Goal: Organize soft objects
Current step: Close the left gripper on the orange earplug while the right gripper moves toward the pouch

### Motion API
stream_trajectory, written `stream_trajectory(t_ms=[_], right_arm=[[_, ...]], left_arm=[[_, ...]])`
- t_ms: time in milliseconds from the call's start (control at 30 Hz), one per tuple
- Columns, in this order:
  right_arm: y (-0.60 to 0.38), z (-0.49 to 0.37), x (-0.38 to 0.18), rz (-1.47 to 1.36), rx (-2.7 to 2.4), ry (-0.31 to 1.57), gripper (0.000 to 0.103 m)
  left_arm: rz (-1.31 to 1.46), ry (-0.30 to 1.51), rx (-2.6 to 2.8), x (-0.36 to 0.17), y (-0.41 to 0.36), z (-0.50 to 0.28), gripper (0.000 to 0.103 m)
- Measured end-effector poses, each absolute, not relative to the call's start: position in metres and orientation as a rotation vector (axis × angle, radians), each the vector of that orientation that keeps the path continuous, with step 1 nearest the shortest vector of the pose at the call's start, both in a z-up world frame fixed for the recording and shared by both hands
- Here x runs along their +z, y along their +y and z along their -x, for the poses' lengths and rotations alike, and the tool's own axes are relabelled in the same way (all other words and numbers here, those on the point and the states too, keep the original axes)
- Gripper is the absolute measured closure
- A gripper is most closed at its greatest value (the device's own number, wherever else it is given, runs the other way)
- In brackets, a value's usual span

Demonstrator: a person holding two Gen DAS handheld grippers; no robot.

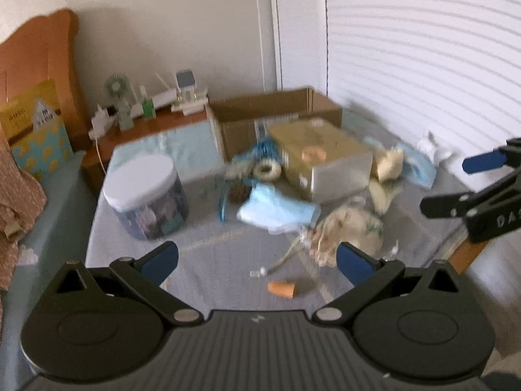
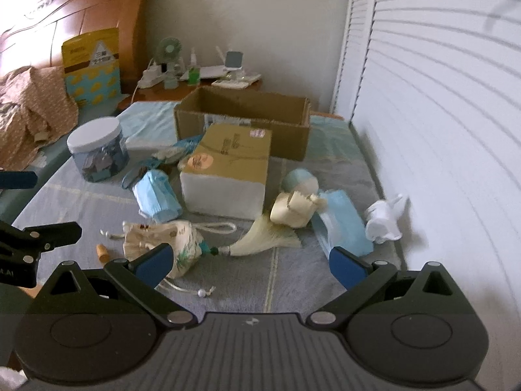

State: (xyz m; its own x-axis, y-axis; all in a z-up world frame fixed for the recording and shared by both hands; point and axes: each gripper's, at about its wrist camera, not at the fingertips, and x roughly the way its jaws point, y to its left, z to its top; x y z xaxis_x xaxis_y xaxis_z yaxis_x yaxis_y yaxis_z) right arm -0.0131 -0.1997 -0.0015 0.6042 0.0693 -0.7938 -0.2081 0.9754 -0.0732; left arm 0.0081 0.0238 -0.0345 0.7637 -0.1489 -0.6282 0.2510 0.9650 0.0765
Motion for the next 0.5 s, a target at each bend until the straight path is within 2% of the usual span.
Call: stream_trajectory(t_ms=[233,333,400,467,500], right_arm=[[-0.205,0.012,-0.032,0.159,0.232,0.960,0.000],[-0.205,0.010,-0.044,0.173,0.257,0.982,0.000],[-0.204,0.008,-0.052,0.178,0.272,0.994,0.000],[-0.204,0.006,-0.057,0.170,0.292,0.997,0.000],[-0.204,0.005,-0.060,0.164,0.297,1.004,0.000]], left_arm=[[-0.142,0.729,-0.237,-0.067,0.035,-0.006,0.001],[-0.148,0.731,-0.263,-0.074,0.036,-0.007,0.004],[-0.157,0.729,-0.291,-0.076,0.035,-0.009,0.009],[-0.156,0.724,-0.320,-0.077,0.034,-0.011,0.020],[-0.154,0.729,-0.335,-0.078,0.033,-0.013,0.023]])
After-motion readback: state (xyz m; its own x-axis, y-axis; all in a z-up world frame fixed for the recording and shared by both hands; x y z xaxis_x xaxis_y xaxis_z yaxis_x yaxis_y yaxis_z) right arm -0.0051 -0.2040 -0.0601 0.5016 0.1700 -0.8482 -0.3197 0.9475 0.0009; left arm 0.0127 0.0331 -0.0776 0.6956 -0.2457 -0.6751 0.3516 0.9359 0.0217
